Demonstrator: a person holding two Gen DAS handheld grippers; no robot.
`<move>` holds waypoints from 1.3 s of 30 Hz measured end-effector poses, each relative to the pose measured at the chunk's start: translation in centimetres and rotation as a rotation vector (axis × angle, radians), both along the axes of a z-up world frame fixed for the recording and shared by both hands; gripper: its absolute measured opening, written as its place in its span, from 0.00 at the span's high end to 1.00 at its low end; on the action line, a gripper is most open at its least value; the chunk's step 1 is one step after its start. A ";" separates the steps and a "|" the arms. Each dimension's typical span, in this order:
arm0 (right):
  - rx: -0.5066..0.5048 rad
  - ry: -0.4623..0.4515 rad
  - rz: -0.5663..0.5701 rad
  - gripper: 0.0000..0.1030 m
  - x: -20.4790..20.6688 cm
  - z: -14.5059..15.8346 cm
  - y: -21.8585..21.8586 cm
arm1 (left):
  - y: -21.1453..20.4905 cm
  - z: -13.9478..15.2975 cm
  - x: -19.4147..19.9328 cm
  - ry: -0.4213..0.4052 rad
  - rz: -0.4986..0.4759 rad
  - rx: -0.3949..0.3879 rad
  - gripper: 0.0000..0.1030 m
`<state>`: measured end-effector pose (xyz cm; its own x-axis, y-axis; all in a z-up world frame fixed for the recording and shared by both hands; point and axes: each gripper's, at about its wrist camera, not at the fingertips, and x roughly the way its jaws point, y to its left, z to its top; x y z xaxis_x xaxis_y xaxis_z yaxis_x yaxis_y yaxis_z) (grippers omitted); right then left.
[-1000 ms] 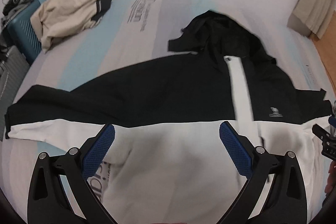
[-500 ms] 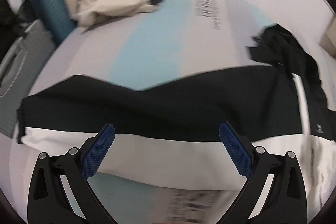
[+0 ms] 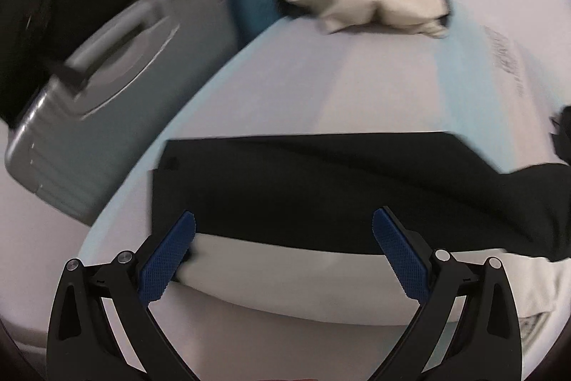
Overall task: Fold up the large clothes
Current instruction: 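Move the left tool toward the black hood of the jacket, then close the left gripper on the black hood edge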
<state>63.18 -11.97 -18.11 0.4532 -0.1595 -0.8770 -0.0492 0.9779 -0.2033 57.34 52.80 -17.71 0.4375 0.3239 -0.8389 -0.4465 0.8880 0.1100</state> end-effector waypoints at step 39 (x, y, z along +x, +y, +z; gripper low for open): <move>0.035 0.041 -0.143 0.07 -6.2 4.4 -5.8 | 2.4 0.2 -3.0 0.065 -0.018 -0.099 0.95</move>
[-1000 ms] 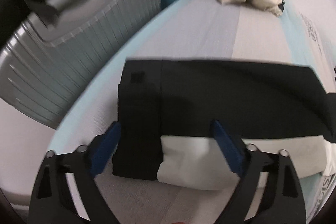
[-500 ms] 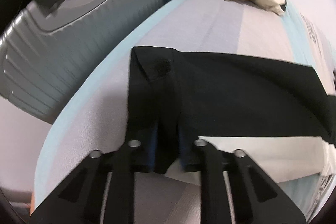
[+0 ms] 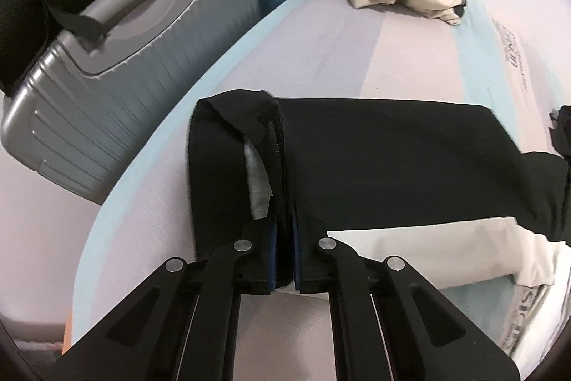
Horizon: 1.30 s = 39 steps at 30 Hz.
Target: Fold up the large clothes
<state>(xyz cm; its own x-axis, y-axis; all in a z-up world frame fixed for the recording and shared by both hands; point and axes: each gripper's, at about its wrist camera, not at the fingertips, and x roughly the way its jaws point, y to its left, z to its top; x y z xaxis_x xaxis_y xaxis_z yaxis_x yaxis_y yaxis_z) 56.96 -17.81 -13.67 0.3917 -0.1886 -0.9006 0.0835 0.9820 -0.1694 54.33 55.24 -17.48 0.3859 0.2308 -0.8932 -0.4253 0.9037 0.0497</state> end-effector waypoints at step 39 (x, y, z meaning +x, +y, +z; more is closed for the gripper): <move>0.077 -0.090 0.018 0.07 1.3 -3.7 -20.3 | -38.8 4.5 7.7 -0.061 -0.312 0.070 0.95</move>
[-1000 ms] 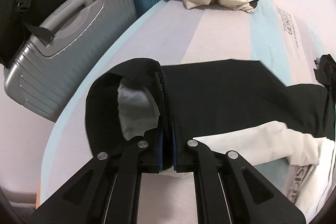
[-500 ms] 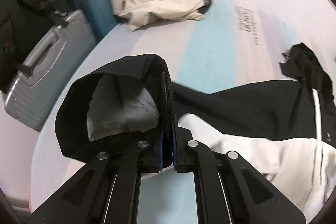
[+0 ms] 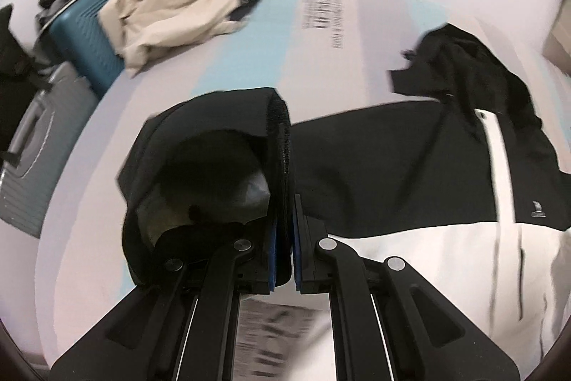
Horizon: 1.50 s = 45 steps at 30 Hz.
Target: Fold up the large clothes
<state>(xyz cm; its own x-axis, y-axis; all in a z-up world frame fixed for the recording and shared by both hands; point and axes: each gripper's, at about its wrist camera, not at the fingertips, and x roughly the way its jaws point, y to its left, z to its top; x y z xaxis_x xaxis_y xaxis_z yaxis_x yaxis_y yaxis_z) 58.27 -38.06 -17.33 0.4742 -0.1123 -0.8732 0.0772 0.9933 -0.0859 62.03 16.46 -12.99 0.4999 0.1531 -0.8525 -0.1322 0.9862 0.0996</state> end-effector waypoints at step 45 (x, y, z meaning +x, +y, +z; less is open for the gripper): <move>-0.022 -0.027 -0.115 0.07 -2.0 -0.2 -25.5 | -47.8 -6.7 3.3 0.085 -0.363 0.041 0.95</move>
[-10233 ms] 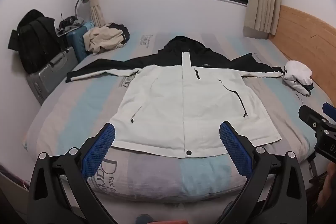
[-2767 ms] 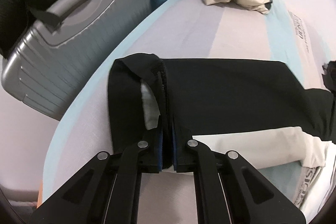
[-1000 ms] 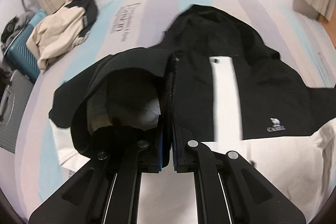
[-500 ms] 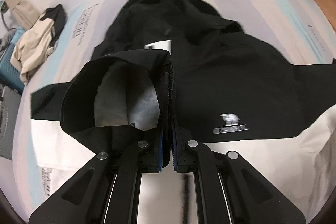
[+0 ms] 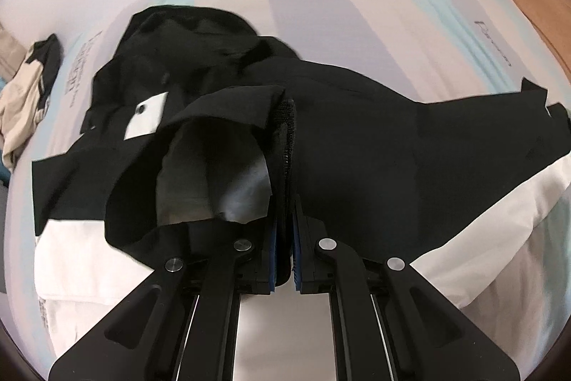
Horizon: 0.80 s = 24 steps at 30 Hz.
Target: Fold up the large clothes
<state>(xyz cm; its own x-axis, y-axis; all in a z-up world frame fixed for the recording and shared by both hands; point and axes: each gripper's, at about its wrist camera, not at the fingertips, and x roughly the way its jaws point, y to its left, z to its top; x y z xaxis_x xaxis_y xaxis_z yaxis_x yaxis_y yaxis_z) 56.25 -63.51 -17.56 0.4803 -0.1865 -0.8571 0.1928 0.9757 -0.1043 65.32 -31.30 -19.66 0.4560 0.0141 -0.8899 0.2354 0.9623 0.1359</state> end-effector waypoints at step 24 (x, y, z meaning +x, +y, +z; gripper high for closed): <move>0.010 0.596 -0.005 0.07 13.4 -6.2 -17.1 | -3.2 -4.2 2.3 0.053 0.016 0.050 0.90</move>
<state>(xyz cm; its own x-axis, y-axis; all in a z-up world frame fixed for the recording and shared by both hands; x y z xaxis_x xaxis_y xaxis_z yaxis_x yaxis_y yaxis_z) 69.60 -80.63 -23.80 -0.0848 -0.1779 -0.9804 0.1088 0.9764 -0.1866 67.62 -34.51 -23.81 0.4075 0.0660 -0.9108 0.2286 0.9582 0.1718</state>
